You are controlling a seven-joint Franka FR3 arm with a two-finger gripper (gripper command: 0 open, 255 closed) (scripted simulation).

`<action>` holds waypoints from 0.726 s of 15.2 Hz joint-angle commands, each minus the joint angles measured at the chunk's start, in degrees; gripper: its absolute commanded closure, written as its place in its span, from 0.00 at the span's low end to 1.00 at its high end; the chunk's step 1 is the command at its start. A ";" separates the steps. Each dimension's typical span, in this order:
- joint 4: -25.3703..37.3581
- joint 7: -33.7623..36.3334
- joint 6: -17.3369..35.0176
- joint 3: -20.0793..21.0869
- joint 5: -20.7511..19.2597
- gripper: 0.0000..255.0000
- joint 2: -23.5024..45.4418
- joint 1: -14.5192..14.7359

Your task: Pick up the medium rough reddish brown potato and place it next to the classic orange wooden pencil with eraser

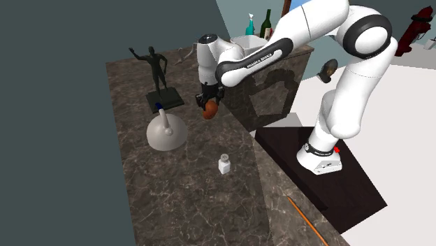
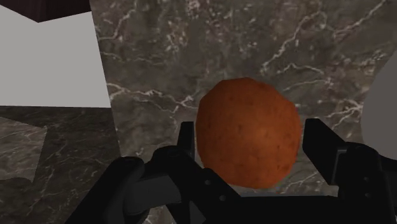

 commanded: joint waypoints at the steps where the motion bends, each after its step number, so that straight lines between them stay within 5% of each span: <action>1: 0.98 -0.31 -1.57 0.00 0.20 1.00 -0.60 0.00; 11: 5.91 -1.41 -8.44 0.06 0.88 1.00 -2.62 0.07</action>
